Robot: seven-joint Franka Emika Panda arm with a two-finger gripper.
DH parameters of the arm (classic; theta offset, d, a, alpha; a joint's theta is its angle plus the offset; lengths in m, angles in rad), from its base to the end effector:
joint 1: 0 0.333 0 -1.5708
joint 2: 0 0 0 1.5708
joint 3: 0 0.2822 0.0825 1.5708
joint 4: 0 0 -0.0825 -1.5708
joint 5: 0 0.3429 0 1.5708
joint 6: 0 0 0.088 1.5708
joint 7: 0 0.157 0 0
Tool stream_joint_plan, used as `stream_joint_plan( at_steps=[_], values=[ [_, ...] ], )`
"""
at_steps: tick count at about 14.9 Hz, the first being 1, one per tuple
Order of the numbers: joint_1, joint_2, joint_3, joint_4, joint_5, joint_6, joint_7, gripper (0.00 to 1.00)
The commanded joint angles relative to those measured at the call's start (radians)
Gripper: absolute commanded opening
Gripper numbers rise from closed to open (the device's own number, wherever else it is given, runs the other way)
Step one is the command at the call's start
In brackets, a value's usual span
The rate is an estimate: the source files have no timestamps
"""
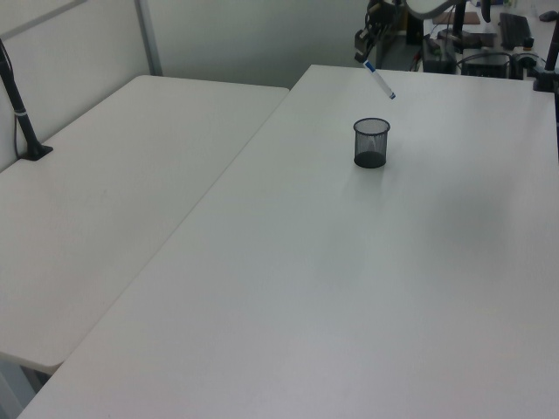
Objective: Insert the marker
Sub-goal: 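Carry the marker over the black mesh pen cup, tip pointing down, then lower the marker into the cup and open the gripper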
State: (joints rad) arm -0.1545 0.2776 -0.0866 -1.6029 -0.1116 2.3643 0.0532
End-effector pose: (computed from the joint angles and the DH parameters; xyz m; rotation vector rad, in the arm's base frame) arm 0.6402 -0.1575 0.4588 2.8791 -0.3251 0.6961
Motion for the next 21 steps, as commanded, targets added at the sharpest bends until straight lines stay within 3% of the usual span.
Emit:
stream_joint_plan(
  at_steps=[1,3,8,12,13,14,16,17,19,21],
  values=[
    [0.029,-0.009,-0.007,-0.060,-0.036,0.043,0.016,0.02],
    [0.059,0.014,-0.007,-0.060,-0.052,0.044,0.065,0.02],
    [0.101,0.080,-0.005,-0.054,-0.238,0.053,0.270,0.02],
    [0.101,0.078,-0.005,-0.054,-0.243,0.053,0.275,0.02],
    [0.101,0.078,-0.004,-0.054,-0.243,0.053,0.275,0.07],
    [0.101,0.080,-0.005,-0.054,-0.243,0.052,0.275,0.27],
    [0.101,0.078,-0.004,-0.055,-0.243,0.047,0.277,0.78],
    [0.101,0.078,-0.004,-0.055,-0.241,0.044,0.277,0.91],
    [0.099,0.078,-0.004,-0.055,-0.234,0.044,0.278,1.00],
    [0.099,0.075,-0.004,-0.054,-0.227,0.038,0.278,1.00]
  ],
)
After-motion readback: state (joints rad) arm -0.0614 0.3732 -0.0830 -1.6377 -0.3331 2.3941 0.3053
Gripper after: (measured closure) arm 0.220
